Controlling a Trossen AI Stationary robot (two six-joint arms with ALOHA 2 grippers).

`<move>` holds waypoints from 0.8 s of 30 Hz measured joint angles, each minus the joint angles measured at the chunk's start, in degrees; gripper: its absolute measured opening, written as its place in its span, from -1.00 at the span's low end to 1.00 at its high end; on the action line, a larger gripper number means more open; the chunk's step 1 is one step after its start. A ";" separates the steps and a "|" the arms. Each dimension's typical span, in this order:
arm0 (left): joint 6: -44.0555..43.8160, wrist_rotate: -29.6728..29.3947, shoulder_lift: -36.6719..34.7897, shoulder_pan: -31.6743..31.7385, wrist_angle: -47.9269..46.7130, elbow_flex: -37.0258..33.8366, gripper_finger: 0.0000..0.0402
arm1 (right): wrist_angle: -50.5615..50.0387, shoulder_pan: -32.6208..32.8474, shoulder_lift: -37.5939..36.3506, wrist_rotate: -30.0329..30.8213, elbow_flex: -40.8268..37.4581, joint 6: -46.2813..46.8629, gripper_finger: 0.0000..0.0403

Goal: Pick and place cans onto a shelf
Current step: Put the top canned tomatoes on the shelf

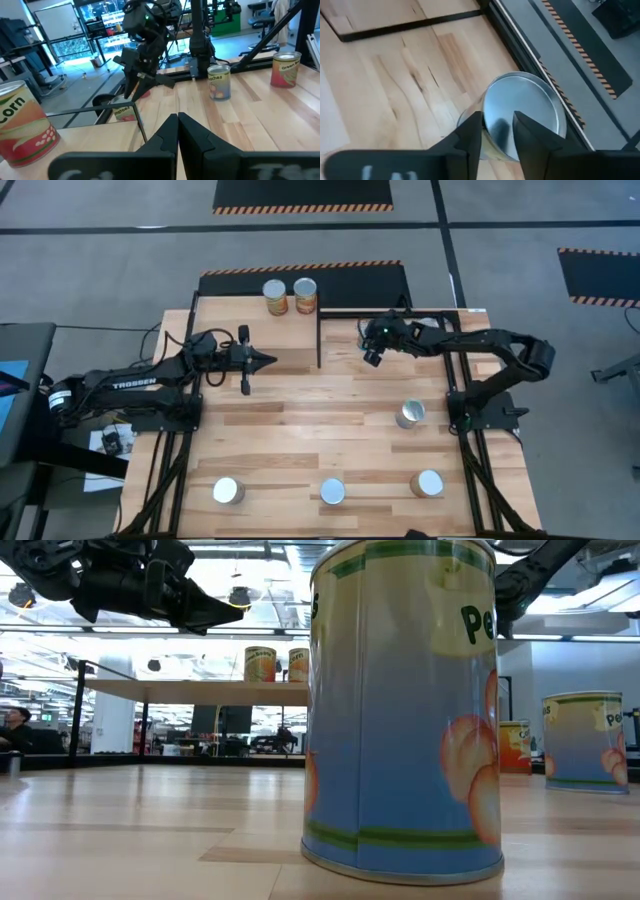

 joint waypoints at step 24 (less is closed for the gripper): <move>0.07 -0.09 0.02 0.00 -0.98 0.00 -1.00 | -14.82 16.71 -4.45 -23.86 7.23 -4.70 -0.97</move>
